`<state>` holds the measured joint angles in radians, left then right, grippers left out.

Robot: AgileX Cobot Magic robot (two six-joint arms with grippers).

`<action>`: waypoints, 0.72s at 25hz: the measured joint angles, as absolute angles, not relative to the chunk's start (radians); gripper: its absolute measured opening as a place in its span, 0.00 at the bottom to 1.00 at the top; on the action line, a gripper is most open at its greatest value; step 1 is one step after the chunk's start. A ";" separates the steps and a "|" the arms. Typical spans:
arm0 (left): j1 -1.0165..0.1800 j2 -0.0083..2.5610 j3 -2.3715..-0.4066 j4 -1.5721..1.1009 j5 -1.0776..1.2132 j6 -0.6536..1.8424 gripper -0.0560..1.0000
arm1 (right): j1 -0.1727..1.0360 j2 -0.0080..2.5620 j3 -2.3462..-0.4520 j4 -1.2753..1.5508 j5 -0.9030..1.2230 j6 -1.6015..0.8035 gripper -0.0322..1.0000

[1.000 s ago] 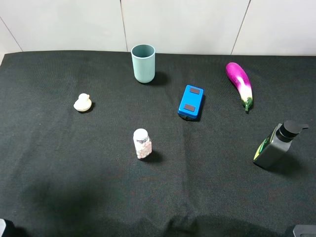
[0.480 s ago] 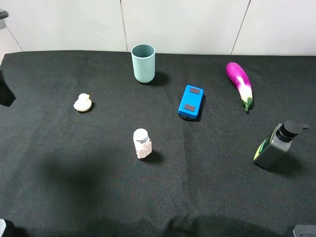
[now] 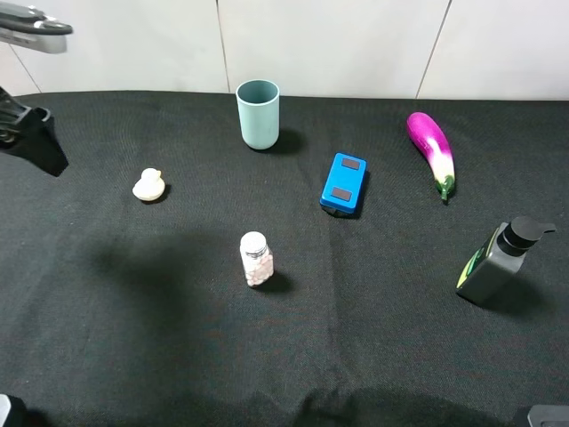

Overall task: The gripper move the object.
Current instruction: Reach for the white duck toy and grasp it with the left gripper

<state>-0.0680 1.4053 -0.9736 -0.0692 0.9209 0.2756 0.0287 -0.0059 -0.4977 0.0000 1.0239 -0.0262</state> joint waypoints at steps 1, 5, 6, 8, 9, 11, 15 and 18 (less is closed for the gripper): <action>-0.068 1.421 -0.980 -0.069 0.916 0.279 0.96 | 0.029 -0.006 -0.498 0.000 1.024 -0.026 0.70; -0.077 1.488 -0.982 -0.070 0.872 0.299 0.96 | 0.029 -0.006 -0.498 0.000 1.024 -0.026 0.70; -0.085 1.504 -0.982 -0.070 0.859 0.306 0.96 | 0.029 -0.006 -0.498 0.000 1.024 -0.026 0.70; -0.106 1.533 -0.983 -0.070 0.824 0.326 0.96 | 0.029 -0.006 -0.498 0.000 1.024 -0.026 0.70; -0.114 1.545 -0.984 -0.071 0.809 0.332 0.96 | 0.029 -0.006 -0.498 0.000 1.024 -0.026 0.70; -0.130 1.572 -0.985 -0.072 0.771 0.347 0.96 | 0.029 -0.006 -0.498 0.000 1.024 -0.026 0.70; -0.156 1.624 -0.995 -0.072 0.720 0.372 0.96 | 0.029 -0.006 -0.498 0.000 1.024 -0.026 0.70; -0.176 1.664 -1.001 -0.073 0.665 0.394 0.96 | 0.029 -0.006 -0.498 0.000 1.024 -0.026 0.70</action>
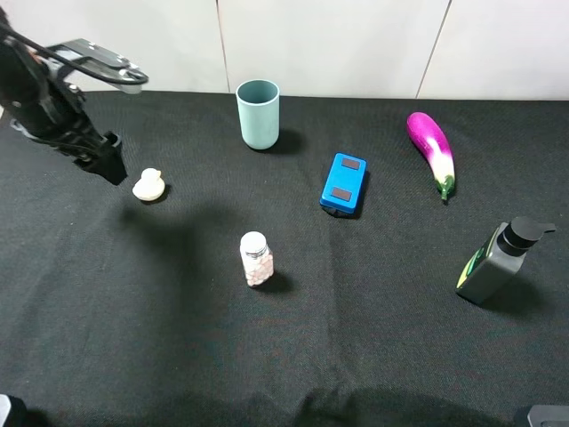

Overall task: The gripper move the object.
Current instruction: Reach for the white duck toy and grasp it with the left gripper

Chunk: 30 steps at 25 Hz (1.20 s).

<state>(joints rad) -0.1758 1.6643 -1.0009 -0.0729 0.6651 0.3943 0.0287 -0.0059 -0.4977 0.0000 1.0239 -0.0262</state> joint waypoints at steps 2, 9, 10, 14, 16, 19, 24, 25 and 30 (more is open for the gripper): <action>-0.188 1.696 -1.013 -0.073 0.643 0.400 0.96 | 0.029 -0.006 -0.498 0.000 1.024 -0.026 0.70; -0.200 1.820 -1.062 -0.098 0.601 0.410 0.95 | 0.029 -0.006 -0.498 0.000 1.024 -0.026 0.70; -0.200 1.837 -1.066 -0.101 0.596 0.411 0.95 | 0.029 -0.006 -0.498 0.000 1.024 -0.026 0.70; -0.200 1.894 -1.073 -0.112 0.566 0.422 0.95 | 0.029 -0.006 -0.498 0.000 1.024 -0.026 0.70; -0.200 1.917 -1.074 -0.121 0.548 0.432 0.95 | 0.029 -0.006 -0.498 0.000 1.024 -0.026 0.70; -0.200 1.943 -1.075 -0.126 0.525 0.437 0.95 | 0.029 -0.006 -0.498 0.000 1.024 -0.026 0.70; -0.208 1.973 -1.078 -0.129 0.491 0.475 0.95 | 0.029 -0.006 -0.498 0.000 1.024 -0.026 0.70; -0.210 1.979 -1.078 -0.130 0.481 0.482 0.95 | 0.029 -0.006 -0.498 0.000 1.024 -0.026 0.70; -0.225 2.012 -1.078 -0.132 0.442 0.493 0.95 | 0.029 -0.006 -0.498 0.000 1.024 -0.026 0.70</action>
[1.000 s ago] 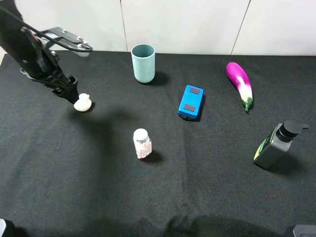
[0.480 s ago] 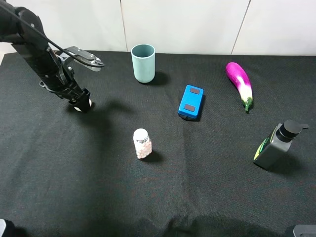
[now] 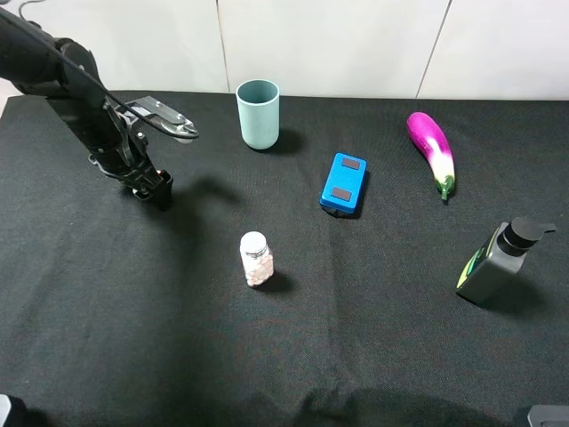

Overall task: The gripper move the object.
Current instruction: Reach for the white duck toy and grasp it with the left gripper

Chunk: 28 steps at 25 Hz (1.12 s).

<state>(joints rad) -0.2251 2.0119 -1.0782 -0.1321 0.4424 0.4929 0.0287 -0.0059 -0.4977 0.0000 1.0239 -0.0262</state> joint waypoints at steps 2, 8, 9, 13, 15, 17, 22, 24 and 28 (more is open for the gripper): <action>-0.231 2.017 -1.078 -0.130 0.420 0.502 0.95 | 0.029 -0.006 -0.498 0.000 1.024 -0.026 0.70; -0.234 2.018 -1.078 -0.129 0.377 0.513 0.93 | 0.029 -0.006 -0.498 0.000 1.024 -0.026 0.70; -0.234 2.018 -1.078 -0.129 0.376 0.513 0.92 | 0.029 -0.006 -0.498 0.000 1.024 -0.026 0.70; -0.234 2.018 -1.078 -0.129 0.373 0.513 0.87 | 0.029 -0.006 -0.498 0.000 1.024 -0.026 0.70; -0.234 2.018 -1.078 -0.129 0.373 0.513 0.85 | 0.029 -0.006 -0.498 0.000 1.024 -0.026 0.70; -0.234 2.018 -1.078 -0.129 0.377 0.513 0.82 | 0.029 -0.006 -0.498 0.000 1.024 -0.026 0.70; -0.234 2.018 -1.078 -0.129 0.384 0.513 0.71 | 0.029 -0.006 -0.498 0.000 1.024 -0.026 0.70; -0.234 2.018 -1.078 -0.129 0.391 0.513 0.64 | 0.029 -0.006 -0.498 0.000 1.024 -0.026 0.70; -0.234 2.018 -1.078 -0.129 0.394 0.513 0.57 | 0.029 -0.006 -0.498 0.000 1.024 -0.026 0.70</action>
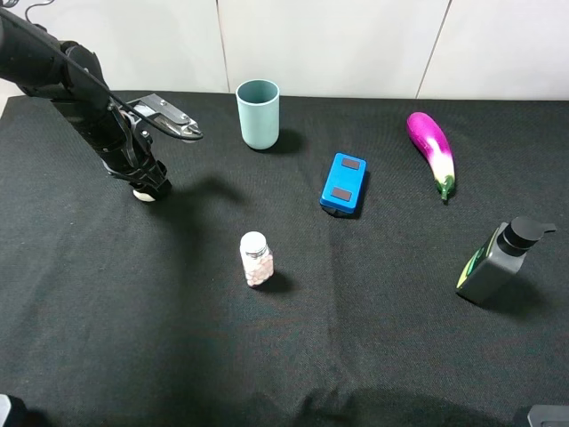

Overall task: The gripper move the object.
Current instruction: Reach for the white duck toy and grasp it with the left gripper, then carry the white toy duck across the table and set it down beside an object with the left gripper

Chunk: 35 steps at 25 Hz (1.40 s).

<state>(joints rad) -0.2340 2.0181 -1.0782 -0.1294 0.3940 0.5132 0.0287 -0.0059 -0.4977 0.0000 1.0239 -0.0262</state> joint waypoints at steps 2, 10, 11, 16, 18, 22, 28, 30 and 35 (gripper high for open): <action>-0.234 2.018 -1.078 -0.129 0.394 0.513 0.57 | 0.029 -0.006 -0.498 0.000 1.024 -0.026 0.70; -0.234 2.018 -1.078 -0.129 0.396 0.513 0.57 | 0.029 -0.006 -0.498 0.000 1.024 -0.026 0.70; -0.234 2.018 -1.078 -0.129 0.396 0.513 0.57 | 0.029 -0.006 -0.498 0.000 1.024 -0.026 0.70; -0.234 2.018 -1.078 -0.129 0.396 0.513 0.57 | 0.029 -0.006 -0.498 0.000 1.024 -0.026 0.70; -0.234 2.018 -1.078 -0.129 0.396 0.513 0.56 | 0.029 -0.006 -0.498 0.000 1.024 -0.026 0.70; -0.234 2.018 -1.078 -0.129 0.396 0.513 0.56 | 0.029 -0.006 -0.498 0.000 1.024 -0.026 0.70; -0.234 1.990 -1.078 -0.129 0.405 0.513 0.56 | 0.029 -0.006 -0.498 0.000 1.024 -0.026 0.70; -0.234 1.972 -1.078 -0.129 0.412 0.513 0.56 | 0.029 -0.006 -0.498 0.000 1.024 -0.026 0.70; -0.234 1.943 -1.097 -0.128 0.491 0.470 0.56 | 0.029 -0.006 -0.498 0.000 1.024 -0.026 0.70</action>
